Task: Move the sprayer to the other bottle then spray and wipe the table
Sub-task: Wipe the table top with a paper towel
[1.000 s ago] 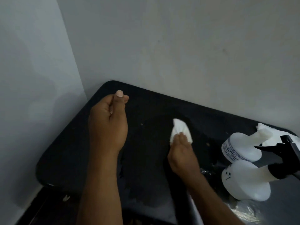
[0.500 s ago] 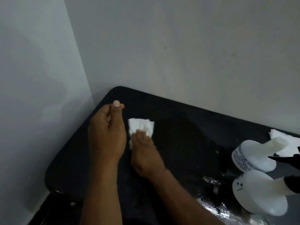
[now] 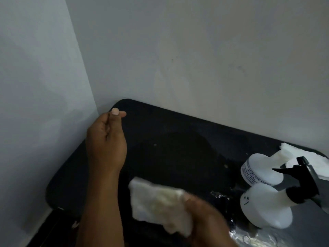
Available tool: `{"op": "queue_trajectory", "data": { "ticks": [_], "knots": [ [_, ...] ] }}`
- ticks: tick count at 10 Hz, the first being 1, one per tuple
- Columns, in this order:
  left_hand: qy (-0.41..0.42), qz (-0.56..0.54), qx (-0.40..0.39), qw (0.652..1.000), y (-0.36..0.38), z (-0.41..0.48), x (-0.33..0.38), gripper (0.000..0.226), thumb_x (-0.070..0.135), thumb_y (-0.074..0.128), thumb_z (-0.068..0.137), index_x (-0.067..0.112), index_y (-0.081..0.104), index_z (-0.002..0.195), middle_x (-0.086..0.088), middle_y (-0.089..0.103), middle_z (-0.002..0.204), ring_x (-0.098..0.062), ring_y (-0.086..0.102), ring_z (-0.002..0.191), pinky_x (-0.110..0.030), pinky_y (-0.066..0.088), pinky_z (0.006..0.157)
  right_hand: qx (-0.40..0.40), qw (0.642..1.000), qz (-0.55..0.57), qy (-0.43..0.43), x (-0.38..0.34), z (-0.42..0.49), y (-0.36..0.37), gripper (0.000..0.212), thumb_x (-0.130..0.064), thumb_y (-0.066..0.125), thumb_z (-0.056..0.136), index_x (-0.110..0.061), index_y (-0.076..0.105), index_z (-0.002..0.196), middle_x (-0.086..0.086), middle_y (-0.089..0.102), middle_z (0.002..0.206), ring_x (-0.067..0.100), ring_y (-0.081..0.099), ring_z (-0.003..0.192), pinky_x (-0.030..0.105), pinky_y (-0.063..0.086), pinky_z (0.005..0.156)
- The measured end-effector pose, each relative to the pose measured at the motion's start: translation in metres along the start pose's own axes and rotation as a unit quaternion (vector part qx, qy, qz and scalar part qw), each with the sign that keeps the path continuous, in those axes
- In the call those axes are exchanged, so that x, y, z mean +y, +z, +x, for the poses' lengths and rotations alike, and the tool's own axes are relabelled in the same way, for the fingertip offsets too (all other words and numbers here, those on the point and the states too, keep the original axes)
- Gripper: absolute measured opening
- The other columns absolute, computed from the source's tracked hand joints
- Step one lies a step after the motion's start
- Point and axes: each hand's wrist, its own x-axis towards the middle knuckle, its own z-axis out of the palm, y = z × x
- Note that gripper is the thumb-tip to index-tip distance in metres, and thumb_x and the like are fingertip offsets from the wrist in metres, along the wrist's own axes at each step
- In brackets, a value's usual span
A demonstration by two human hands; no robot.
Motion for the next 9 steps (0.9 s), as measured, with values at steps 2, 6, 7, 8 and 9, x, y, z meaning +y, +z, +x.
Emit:
{"op": "queue_trajectory", "data": {
  "ticks": [2,6,7,8,9],
  "knots": [
    [-0.147,-0.123,-0.203,0.96,0.024,-0.018,0.01,0.034,0.052,0.051,0.092,0.028,0.074,0.09,0.002,0.077,0.1,-0.012,0.072,0.095,-0.037,0.054,0.08,-0.532,0.71,0.402,-0.224,0.005,0.025,-0.072,0.047,-0.026,0.039,0.098,0.002,0.054,0.132,0.028,0.05,0.14,0.041,0.053,0.126,0.047,0.041,0.105],
    [-0.204,-0.139,-0.484,0.84,0.06,-0.054,0.007,0.033,0.029,0.084,0.065,0.01,0.073,0.089,-0.016,0.074,0.091,-0.026,0.07,0.083,-0.033,0.057,0.067,-0.296,0.785,0.282,-0.465,-0.018,0.032,-0.125,0.033,-0.035,0.05,0.09,-0.019,0.079,0.092,0.01,0.078,0.094,0.026,0.075,0.089,0.041,0.061,0.075],
    [-0.178,-0.104,-0.455,0.866,0.062,-0.058,0.012,0.023,0.027,0.087,0.062,0.015,0.071,0.074,-0.009,0.073,0.077,-0.021,0.069,0.072,-0.029,0.055,0.059,-0.071,0.787,0.144,-0.596,-0.022,0.031,-0.12,0.036,-0.033,0.042,0.1,-0.033,0.072,0.081,-0.002,0.074,0.082,0.001,0.067,0.083,0.018,0.052,0.071],
    [-0.168,-0.059,-0.406,0.897,0.066,-0.064,0.02,0.032,0.028,0.085,0.066,0.004,0.069,0.08,-0.014,0.074,0.079,-0.027,0.071,0.072,-0.038,0.058,0.063,0.122,0.757,0.031,-0.641,-0.029,0.028,-0.113,0.03,-0.038,0.034,0.099,-0.041,0.06,0.085,-0.012,0.053,0.079,-0.006,0.051,0.086,0.005,0.038,0.066],
    [-0.16,0.005,-0.34,0.927,0.073,-0.072,0.029,0.021,0.024,0.077,0.077,0.007,0.069,0.083,-0.013,0.074,0.08,-0.027,0.072,0.076,-0.042,0.056,0.067,0.187,0.737,0.019,-0.649,-0.034,0.024,-0.106,0.033,-0.04,0.035,0.096,-0.032,0.066,0.104,-0.015,0.051,0.083,-0.002,0.051,0.072,0.008,0.034,0.057]
  ]
}}
